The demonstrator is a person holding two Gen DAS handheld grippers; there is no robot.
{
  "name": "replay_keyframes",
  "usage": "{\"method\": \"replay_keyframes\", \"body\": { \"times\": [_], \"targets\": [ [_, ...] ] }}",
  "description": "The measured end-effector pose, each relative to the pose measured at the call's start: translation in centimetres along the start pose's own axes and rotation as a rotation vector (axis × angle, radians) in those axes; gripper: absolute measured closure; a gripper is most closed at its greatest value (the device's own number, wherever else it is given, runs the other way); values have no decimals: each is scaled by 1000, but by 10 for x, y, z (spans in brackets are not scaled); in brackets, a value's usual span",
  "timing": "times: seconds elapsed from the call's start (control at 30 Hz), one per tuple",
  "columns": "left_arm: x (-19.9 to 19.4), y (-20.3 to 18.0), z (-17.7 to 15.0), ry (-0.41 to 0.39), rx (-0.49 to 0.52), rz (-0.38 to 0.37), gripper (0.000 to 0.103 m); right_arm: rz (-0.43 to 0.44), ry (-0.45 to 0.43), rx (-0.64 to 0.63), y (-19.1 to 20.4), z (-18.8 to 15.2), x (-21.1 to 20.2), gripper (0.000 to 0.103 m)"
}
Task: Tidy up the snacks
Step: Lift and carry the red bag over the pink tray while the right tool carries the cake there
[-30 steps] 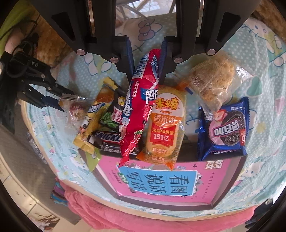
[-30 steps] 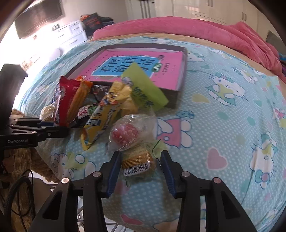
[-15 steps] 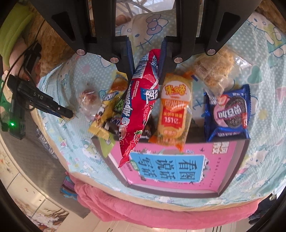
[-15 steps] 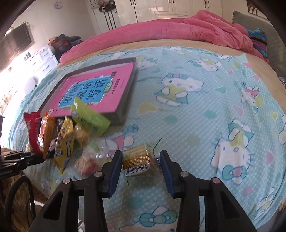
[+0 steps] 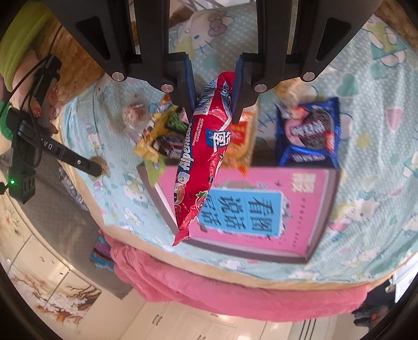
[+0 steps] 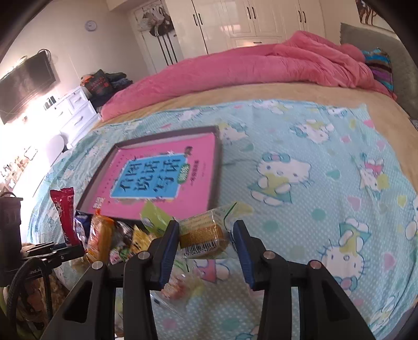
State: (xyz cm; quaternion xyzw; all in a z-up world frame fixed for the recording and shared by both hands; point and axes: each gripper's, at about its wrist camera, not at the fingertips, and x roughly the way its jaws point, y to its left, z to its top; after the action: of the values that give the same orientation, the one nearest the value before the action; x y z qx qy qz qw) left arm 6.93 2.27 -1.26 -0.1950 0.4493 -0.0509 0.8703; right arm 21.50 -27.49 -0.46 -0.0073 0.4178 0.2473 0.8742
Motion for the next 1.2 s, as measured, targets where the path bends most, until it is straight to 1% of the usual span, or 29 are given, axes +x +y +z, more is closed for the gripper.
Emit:
{"method": "replay_keyframes", "body": {
  "times": [0.23, 0.53, 0.6, 0.87, 1.03, 1.2],
  "targets": [
    [-14, 17, 16, -60, -28, 36, 78, 37, -15, -20, 13, 10, 10, 60],
    [-17, 42, 33, -100, -82, 79, 78, 98, -41, -21, 19, 26, 22, 60],
    [-16, 48, 38, -105, -98, 83, 78, 118, -46, -15, 19, 30, 24, 60],
    [0, 69, 62, -110, -133, 87, 78, 144, -55, -16, 18, 33, 34, 60],
    [14, 77, 76, -107, -130, 85, 78, 162, -70, -15, 21, 36, 42, 60],
    [27, 83, 86, -94, -120, 75, 78, 164, -71, -40, 27, 39, 52, 60]
  ]
}}
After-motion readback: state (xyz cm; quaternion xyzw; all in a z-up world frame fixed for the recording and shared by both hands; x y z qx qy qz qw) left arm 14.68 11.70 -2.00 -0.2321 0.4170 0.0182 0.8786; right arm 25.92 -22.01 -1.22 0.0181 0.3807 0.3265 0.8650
